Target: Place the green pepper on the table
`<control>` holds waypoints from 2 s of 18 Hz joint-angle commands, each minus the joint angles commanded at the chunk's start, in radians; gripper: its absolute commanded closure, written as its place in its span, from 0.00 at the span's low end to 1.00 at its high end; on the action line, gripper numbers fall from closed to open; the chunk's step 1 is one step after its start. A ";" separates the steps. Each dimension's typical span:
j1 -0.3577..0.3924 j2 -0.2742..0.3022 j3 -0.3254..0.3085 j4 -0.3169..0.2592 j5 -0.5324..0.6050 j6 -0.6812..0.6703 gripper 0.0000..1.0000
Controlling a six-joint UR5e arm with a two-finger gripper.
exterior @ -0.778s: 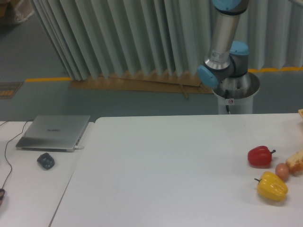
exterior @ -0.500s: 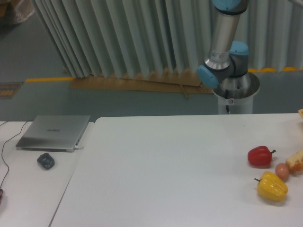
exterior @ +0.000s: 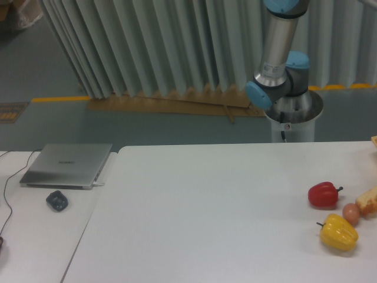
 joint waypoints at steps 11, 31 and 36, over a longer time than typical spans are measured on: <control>0.009 -0.072 0.023 0.088 0.003 0.002 0.00; 0.008 -0.158 0.078 0.086 0.005 -0.025 0.00; 0.009 -0.183 0.086 0.088 0.006 -0.031 0.00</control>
